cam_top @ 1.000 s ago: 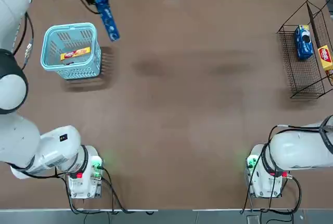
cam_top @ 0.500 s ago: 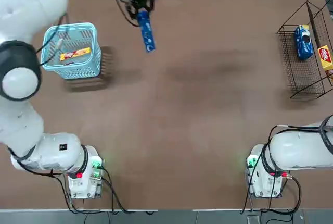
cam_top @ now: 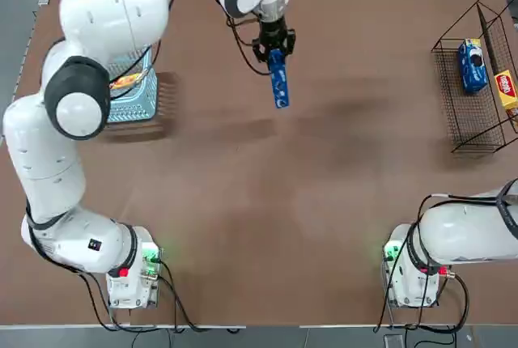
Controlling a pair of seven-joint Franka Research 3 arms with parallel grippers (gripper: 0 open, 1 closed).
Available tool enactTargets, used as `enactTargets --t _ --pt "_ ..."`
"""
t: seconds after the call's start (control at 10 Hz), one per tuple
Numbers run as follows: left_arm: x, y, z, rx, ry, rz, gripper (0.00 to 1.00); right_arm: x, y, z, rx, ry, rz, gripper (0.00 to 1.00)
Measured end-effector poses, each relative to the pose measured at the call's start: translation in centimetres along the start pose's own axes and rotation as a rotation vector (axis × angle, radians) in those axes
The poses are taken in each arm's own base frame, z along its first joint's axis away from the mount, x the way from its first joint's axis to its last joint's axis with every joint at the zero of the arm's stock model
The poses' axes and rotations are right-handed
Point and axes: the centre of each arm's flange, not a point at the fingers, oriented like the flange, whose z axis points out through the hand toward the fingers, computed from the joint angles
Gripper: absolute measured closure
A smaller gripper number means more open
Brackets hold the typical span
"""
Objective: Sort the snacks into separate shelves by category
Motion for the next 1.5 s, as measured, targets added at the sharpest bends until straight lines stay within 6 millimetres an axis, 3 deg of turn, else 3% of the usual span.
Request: enactTargets --t 0.1,0.3,0.5,0.8,1.2,1.3,1.4,1.5 --pt "-1.3 1.7 1.6 -0.018 -0.001 0.039 0.48 0.1 0.0 0.2 0.0 -0.002 -0.001 0.0" --pt "-3.9 4.7 6.9 0.042 0.056 0.087 0.48 0.3 -0.3 0.6 0.0 -0.007 -0.004 0.0" --pt "-5.4 6.0 10.9 0.114 0.107 0.114 0.48 0.7 -0.8 1.0 0.009 -0.004 -0.011 0.0" --pt "-3.9 5.5 12.1 0.118 0.106 0.098 0.46 1.2 -1.6 1.8 0.035 -0.006 -0.017 0.0" --pt "-3.6 5.5 13.9 0.11 0.097 0.095 0.42 2.5 -1.6 3.5 0.032 0.006 -0.013 0.0" --pt "-3.4 5.4 14.0 0.109 0.098 0.094 0.36 2.7 -1.3 3.8 0.031 0.01 -0.008 0.0" --pt "-3.2 5.4 13.9 0.107 0.1 0.091 0.21 2.9 -1.0 3.9 0.031 0.017 -0.002 0.0" --pt "-3.0 5.4 13.5 0.102 0.104 0.087 0.14 3.0 -0.7 4.0 0.03 0.021 0.003 0.0"
